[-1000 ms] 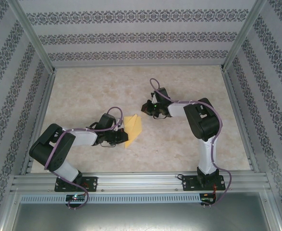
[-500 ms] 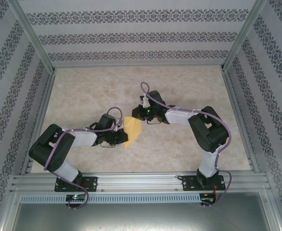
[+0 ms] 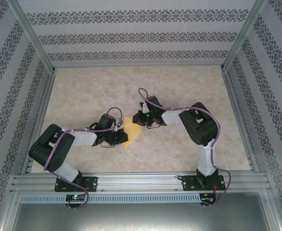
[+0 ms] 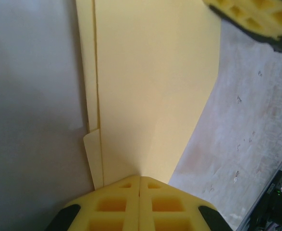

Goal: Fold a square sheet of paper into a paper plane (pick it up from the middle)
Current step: Fourth fold the wing at the center of the table.

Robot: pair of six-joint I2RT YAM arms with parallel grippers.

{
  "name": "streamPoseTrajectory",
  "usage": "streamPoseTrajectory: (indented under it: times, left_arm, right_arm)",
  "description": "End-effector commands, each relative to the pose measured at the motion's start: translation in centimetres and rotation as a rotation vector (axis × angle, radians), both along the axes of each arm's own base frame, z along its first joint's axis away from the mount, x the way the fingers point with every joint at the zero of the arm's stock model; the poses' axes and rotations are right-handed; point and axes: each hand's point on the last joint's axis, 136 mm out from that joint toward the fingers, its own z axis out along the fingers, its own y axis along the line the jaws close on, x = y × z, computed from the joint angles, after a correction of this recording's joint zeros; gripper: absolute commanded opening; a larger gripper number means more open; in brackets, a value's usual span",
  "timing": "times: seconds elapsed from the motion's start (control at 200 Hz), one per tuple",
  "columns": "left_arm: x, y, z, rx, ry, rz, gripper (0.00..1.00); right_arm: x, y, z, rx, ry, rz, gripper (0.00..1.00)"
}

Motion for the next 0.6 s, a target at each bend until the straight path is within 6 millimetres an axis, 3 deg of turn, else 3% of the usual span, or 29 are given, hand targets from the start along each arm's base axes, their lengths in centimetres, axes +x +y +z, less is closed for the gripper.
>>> streamPoseTrajectory:
  times: [0.0, 0.15, 0.295, 0.355, 0.495, 0.594]
  left_arm:
    - [-7.0, 4.9, -6.3, 0.252, 0.280, 0.002, 0.08]
    - [-7.1, 4.9, -6.3, 0.251, 0.279, 0.001, 0.08]
    - [-7.1, 4.9, -6.3, 0.252, 0.280, 0.002, 0.08]
    - [-7.0, 4.9, -6.2, 0.249, 0.275, 0.001, 0.08]
    - [-6.9, 4.9, -5.9, 0.246, 0.267, 0.004, 0.08]
    - [-6.8, 4.9, -5.8, 0.247, 0.261, 0.001, 0.08]
  right_arm:
    - [3.4, -2.3, -0.8, -0.065, -0.046, -0.081, 0.05]
    - [5.0, -3.0, -1.0, -0.084, -0.044, -0.110, 0.05]
    - [5.4, -3.1, -0.9, -0.055, -0.038, -0.111, 0.05]
    - [5.4, -2.9, 0.2, -0.038, -0.051, -0.102, 0.05]
    - [4.8, -2.4, 5.0, 0.005, -0.125, -0.074, 0.07]
    - [2.9, -1.2, 6.7, 0.020, -0.151, -0.023, 0.07]
